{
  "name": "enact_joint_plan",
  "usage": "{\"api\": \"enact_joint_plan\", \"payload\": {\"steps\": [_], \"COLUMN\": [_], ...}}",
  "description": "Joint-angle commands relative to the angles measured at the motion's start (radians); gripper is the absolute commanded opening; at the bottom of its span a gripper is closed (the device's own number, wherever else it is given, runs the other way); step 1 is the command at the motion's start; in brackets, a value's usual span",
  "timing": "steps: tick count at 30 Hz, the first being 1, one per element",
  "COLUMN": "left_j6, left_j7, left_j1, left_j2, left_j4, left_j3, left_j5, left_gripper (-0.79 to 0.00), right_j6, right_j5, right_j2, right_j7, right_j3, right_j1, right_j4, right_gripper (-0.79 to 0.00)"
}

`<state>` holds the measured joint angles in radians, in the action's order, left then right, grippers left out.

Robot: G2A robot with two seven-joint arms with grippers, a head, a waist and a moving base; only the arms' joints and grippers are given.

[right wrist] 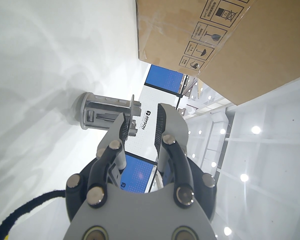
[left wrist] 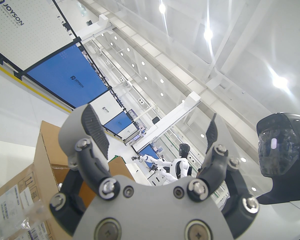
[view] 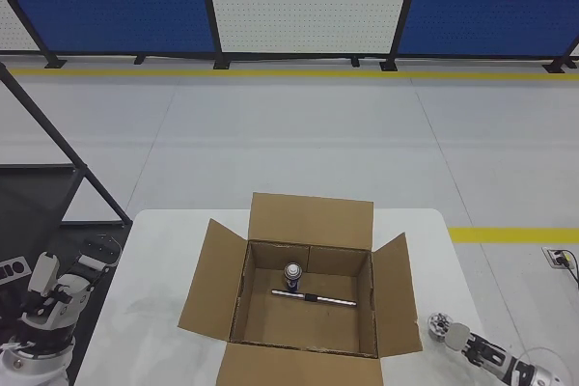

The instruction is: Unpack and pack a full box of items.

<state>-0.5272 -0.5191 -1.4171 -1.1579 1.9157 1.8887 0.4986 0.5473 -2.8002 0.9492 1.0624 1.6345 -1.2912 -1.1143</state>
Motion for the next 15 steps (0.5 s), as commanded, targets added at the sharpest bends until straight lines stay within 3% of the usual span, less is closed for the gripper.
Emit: {"api": "enact_joint_plan", "payload": {"steps": [1, 4, 6, 8, 15], "left_j6": [0.0, 0.0, 0.0, 0.0, 0.0], "left_j7": [0.0, 0.0, 0.0, 0.0, 0.0], "left_j1": [0.0, 0.0, 0.0, 0.0, 0.0], "left_j2": [0.0, 0.0, 0.0, 0.0, 0.0], "left_j4": [0.0, 0.0, 0.0, 0.0, 0.0], "left_j3": [0.0, 0.0, 0.0, 0.0, 0.0], "left_j5": [0.0, 0.0, 0.0, 0.0, 0.0], "left_gripper": [0.0, 0.0, 0.0, 0.0, 0.0], "right_j6": [0.0, 0.0, -0.003, -0.004, 0.003], "right_j5": [-0.001, -0.01, -0.026, -0.03, -0.027], "right_j2": [-0.002, -0.005, -0.008, -0.01, -0.02], "right_j7": [-0.001, 0.0, -0.001, -0.001, -0.005], "right_j3": [-0.003, -0.009, -0.012, -0.015, -0.007], "right_j1": [-0.001, -0.004, -0.005, -0.005, -0.017], "right_j4": [0.001, 0.002, 0.0, -0.001, -0.003], "right_gripper": [-0.508, -0.489, -0.413, -0.394, -0.139]}}
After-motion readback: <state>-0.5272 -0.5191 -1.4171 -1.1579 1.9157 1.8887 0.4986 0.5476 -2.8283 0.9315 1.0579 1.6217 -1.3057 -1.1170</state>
